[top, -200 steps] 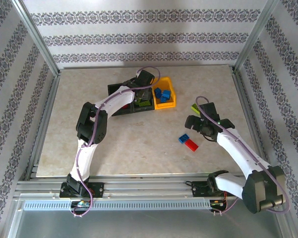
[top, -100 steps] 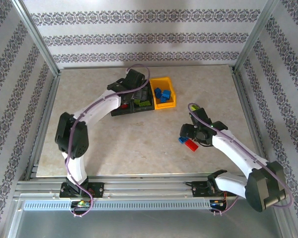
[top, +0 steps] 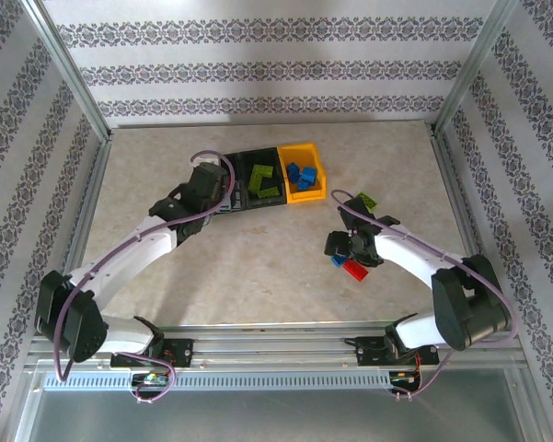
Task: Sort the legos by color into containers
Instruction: Pick up the lego from the center of the table.
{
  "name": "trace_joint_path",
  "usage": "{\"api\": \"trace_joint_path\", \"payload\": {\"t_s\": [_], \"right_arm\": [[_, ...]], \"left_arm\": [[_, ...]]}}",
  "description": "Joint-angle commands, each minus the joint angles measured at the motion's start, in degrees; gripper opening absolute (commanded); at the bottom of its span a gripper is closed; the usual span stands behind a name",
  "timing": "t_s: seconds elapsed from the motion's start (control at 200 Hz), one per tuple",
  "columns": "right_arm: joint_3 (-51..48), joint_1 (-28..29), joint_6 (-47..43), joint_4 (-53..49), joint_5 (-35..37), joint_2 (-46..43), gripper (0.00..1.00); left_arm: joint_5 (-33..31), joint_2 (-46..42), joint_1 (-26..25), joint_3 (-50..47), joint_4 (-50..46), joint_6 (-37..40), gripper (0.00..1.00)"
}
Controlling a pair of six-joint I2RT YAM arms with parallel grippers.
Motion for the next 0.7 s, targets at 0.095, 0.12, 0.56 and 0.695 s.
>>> {"api": "trace_joint_path", "payload": {"t_s": [0.095,0.12,0.56,0.695], "right_arm": [[2.4,1.9,0.0,2.9,-0.9,3.8,0.90],[2.6,2.1,-0.1,3.0,-0.7,4.3,0.90],[9.7,8.0,-0.1,2.7,-0.9,12.7,0.84],[10.5,9.6,0.6,2.2,-0.5,14.1,0.82]], "left_arm": [[-2.1,-3.6,1.2,-2.9,2.8,-1.2,1.00],[-2.0,-3.7,1.2,-3.0,2.7,-1.3,1.00],[-0.7,-3.5,1.5,-4.2,3.7,-2.4,1.00],[-0.5,-3.3,1.5,-4.2,3.8,-2.5,1.00]]}}
